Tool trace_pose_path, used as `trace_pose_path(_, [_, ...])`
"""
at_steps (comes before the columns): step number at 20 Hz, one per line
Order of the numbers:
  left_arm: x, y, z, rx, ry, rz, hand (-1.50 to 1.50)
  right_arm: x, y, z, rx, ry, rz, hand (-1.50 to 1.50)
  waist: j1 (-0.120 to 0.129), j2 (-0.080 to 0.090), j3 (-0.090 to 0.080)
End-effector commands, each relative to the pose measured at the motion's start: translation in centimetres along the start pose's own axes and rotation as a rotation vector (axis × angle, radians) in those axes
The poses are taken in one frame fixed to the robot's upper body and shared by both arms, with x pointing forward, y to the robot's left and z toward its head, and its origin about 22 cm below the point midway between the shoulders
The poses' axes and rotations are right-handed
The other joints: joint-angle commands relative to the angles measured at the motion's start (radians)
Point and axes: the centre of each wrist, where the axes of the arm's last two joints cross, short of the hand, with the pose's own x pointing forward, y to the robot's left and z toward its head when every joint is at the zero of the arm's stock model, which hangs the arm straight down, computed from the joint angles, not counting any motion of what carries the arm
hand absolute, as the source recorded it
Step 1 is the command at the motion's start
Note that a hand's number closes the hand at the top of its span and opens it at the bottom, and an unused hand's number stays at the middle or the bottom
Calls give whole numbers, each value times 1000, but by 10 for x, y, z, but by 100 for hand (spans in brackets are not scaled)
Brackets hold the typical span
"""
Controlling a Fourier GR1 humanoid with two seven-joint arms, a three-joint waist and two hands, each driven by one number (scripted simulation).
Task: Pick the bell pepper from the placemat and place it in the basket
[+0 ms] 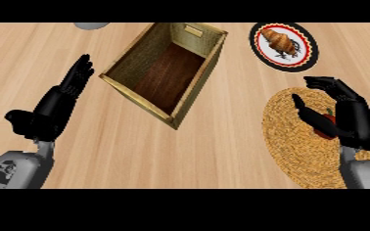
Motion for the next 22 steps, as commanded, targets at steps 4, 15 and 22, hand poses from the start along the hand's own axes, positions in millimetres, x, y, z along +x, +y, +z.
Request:
trace_pose_path(4, [2, -9, 5, -89, -25, -7, 0, -14, 40, 0, -238, 125, 304, -150, 25, -2, -5])
trace_pose_path(15, [1, -4, 2, -50, -6, -35, 0, 41, -75, -51, -180, 482, 985, -150, -9, -13, -16])
trace_pose_path(22, [3, -9, 4, -53, 5, -25, 0, 126, -52, -62, 153, 704, 976, -150, -15, -17, -9])
